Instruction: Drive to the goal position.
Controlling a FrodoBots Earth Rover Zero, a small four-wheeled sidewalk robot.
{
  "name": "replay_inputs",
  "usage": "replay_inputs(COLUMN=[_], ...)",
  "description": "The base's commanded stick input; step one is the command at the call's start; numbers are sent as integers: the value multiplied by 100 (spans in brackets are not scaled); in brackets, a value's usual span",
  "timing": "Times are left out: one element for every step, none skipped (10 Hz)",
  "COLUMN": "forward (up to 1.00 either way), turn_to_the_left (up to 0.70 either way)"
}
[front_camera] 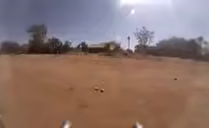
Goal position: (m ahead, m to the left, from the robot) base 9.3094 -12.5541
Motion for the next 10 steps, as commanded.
replay_inputs(forward=[70, 70, 70, 70, 70, 70, 70, 70, 70, 70], turn_to_the_left=[-27, -27, -27, -27, -27, -27, -27, -27, -27, -27])
